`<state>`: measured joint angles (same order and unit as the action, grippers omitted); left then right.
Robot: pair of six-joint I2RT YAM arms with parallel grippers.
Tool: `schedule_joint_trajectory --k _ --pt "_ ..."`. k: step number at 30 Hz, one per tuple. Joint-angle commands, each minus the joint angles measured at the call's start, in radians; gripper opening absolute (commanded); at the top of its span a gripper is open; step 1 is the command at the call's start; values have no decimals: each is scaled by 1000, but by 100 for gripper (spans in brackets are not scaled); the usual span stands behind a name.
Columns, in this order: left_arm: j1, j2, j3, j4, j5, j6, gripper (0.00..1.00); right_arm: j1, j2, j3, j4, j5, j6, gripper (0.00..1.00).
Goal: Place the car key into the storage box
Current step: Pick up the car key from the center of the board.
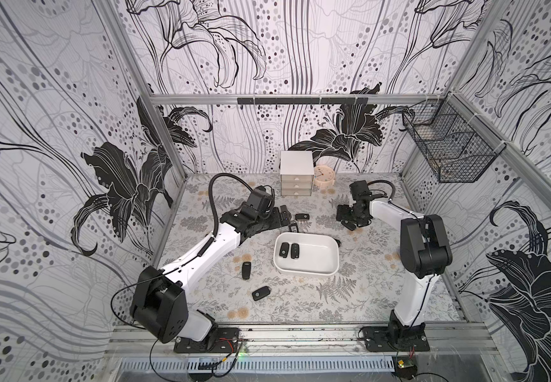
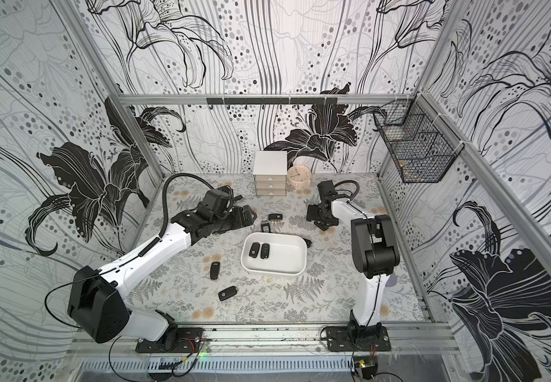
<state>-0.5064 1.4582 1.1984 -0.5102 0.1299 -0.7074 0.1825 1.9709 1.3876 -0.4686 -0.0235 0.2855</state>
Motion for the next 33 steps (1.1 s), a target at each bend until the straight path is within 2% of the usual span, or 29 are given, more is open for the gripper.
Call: schedule_joint_trajectory --k 1,13,27,33 --pt "6 -4 4 66 6 -31 99 -10 43 37 -50 -18 -66 88" --pt "5 -15 -39 81 2 -89 99 -1 34 10 -70 -57 -45 74" --pt "5 -65 -75 67 -19 -101 99 14 139 127 -194 70 1 58" --pt "5 -82 -80 59 -18 -102 99 14 167 145 -218 81 11 45"
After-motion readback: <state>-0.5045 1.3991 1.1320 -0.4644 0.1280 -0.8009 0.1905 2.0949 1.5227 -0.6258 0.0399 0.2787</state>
